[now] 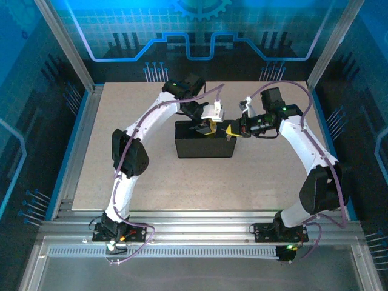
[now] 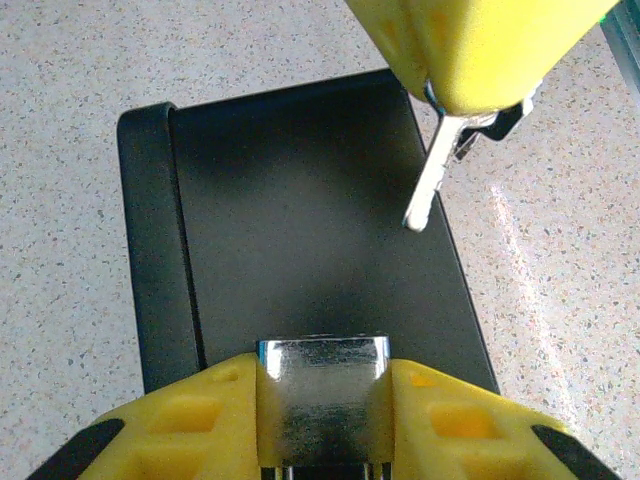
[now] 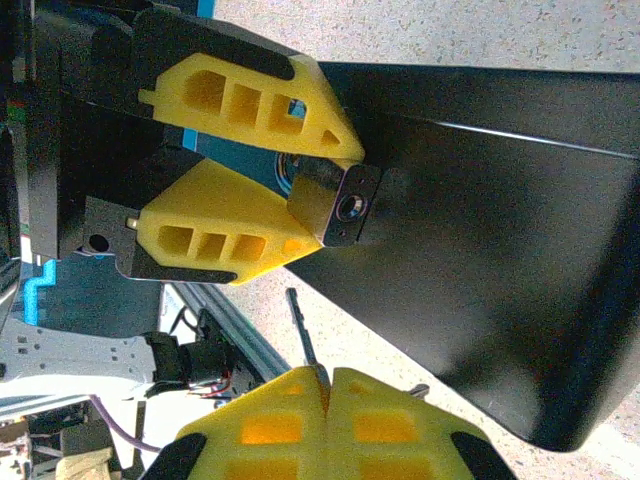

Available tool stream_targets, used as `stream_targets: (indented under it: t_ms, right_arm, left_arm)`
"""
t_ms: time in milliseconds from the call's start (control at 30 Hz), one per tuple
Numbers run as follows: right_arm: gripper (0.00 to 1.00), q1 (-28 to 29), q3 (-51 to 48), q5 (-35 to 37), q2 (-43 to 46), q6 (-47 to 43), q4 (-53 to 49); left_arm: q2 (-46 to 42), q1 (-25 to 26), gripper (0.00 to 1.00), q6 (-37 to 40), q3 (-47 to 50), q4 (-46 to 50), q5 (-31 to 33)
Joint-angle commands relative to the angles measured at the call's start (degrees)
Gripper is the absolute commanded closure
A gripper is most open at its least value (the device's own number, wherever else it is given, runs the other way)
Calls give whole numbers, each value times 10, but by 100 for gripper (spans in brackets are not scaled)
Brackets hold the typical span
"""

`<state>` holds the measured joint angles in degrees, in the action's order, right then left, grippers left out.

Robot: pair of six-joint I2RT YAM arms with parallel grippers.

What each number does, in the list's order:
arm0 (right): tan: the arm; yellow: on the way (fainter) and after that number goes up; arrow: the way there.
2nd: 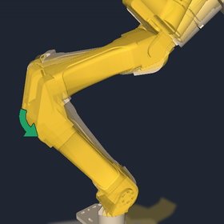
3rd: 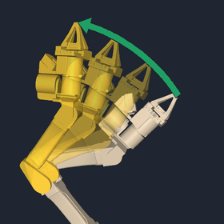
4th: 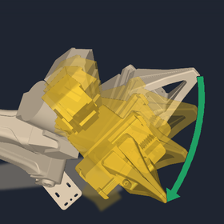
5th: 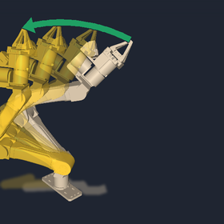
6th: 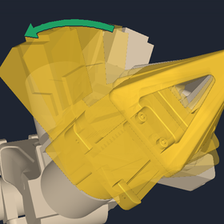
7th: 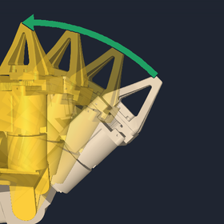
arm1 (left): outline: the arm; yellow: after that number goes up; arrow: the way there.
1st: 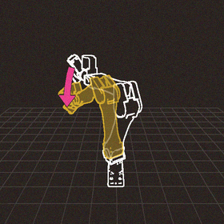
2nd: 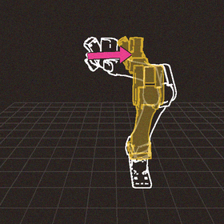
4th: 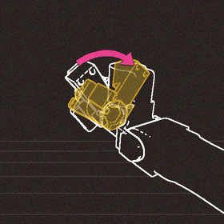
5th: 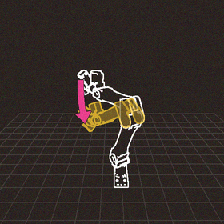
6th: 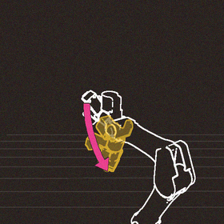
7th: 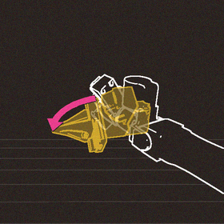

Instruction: Unlock a padlock with a key

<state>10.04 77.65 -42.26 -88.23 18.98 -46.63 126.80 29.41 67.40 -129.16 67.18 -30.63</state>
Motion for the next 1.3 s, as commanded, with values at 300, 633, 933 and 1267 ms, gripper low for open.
stream_targets:
  t_ms: [300,633,933,1267]
  right_arm:
    - [99,-14,47,-21,-29,-40,-43]
    - [99,5,90,-4,-59,-63,-98]
    - [99,20,106,8,-89,-72,-113]
    - [99,26,102,-7,-103,-68,-92]
  left_arm:
    - [-136,-24,100,-58,225,-232,-115]
    - [-159,-35,100,-71,271,-284,-158]
    - [-163,-37,100,-78,286,-301,-167]
    - [-169,-37,100,-77,295,-303,-167]
